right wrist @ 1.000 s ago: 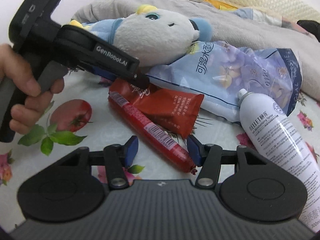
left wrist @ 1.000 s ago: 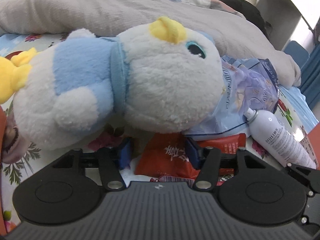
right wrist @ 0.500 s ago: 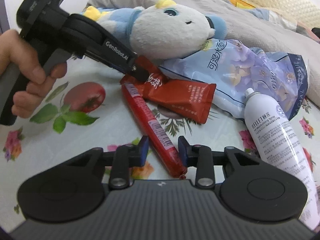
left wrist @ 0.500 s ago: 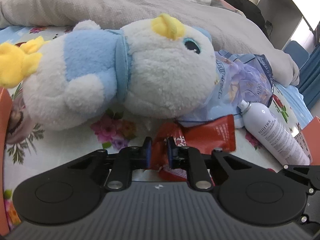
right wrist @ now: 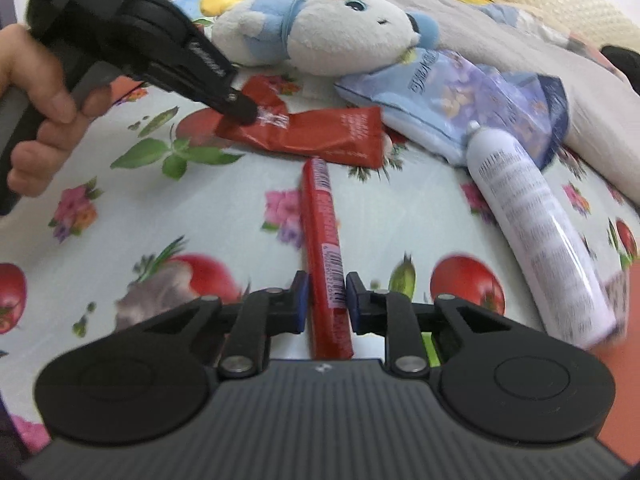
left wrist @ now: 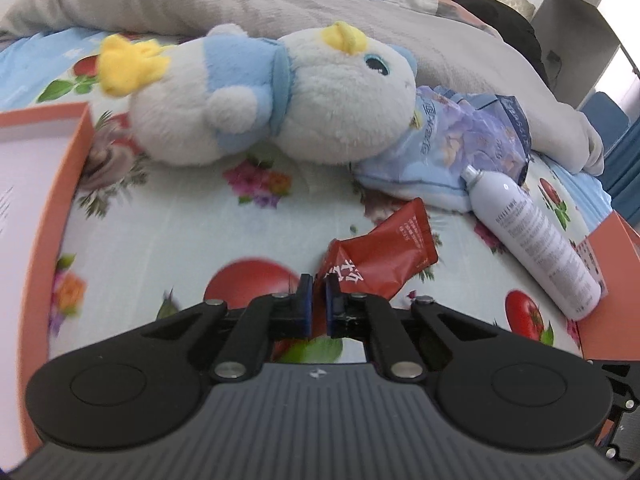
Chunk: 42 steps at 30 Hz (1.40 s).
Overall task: Organize snacks
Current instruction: 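Reach under the plush toy and grasp the red sachet with the left tool, then grasp the red sausage stick with the right tool while the left tool holds the sachet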
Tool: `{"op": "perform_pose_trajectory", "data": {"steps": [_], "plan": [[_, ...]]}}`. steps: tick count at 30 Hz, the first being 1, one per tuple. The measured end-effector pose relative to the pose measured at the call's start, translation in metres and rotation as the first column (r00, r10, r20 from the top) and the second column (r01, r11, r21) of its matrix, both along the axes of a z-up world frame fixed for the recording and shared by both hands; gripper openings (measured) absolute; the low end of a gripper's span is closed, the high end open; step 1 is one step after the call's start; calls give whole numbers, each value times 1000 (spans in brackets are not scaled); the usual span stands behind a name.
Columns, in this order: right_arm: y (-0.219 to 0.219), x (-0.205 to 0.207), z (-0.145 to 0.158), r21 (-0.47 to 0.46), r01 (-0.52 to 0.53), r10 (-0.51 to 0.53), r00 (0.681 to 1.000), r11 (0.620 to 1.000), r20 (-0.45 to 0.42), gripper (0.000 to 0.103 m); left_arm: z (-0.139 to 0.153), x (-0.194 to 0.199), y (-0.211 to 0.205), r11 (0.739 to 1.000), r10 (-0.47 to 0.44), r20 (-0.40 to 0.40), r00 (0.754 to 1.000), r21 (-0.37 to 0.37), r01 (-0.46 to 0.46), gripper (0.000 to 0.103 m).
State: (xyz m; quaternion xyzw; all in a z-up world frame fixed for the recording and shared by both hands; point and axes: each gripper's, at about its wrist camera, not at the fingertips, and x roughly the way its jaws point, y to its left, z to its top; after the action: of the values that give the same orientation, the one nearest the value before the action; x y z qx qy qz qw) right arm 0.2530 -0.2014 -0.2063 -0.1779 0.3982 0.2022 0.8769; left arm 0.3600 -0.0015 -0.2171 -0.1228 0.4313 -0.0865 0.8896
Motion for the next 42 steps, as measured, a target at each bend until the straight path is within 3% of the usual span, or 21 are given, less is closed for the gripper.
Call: {"op": "perform_pose_trajectory", "data": {"steps": [11, 19, 25, 28, 31, 33, 35, 36, 39, 42], "plan": [[-13, -50, 7, 56, 153, -154, 988, 987, 15, 23, 14, -84, -7, 998, 69, -1, 998, 5, -69, 7], [-32, -86, 12, 93, 262, -261, 965, 961, -26, 23, 16, -142, -6, 987, 158, -73, 985, -29, -161, 7], [-39, -109, 15, 124, 286, -283, 958, 950, -45, 23, 13, -169, -10, 985, 136, -152, 979, -82, -150, 7], [-43, -113, 15, 134, 303, -297, 953, 944, -63, 23, 15, -179, -16, 991, 96, -174, 980, -72, -110, 8], [-48, -116, 16, 154, 302, -294, 953, 941, -74, 24, 15, -186, -20, 993, 33, -243, 970, -106, -61, 15], [-52, -115, 15, 163, 313, -304, 949, 936, -80, 24, 18, -191, -23, 995, 15, -254, 967, -95, -41, 27], [-54, -115, 15, 173, 319, -309, 948, 932, -82, 24, 24, -197, -29, 999, -3, -240, 971, -54, -10, 54], [-54, -115, 15, 178, 312, -304, 950, 933, -74, 24, 27, -200, -32, 999, -10, -226, 974, -34, 2, 56], [-55, -113, 15, 200, 298, -290, 955, 934, -68, 39, 34, -202, -41, 998, -39, -204, 978, 33, 47, 61], [-54, -110, 12, 191, 291, -285, 957, 937, -57, 40, 41, -199, -50, 991, -75, -166, 983, 94, 92, 64]]}}
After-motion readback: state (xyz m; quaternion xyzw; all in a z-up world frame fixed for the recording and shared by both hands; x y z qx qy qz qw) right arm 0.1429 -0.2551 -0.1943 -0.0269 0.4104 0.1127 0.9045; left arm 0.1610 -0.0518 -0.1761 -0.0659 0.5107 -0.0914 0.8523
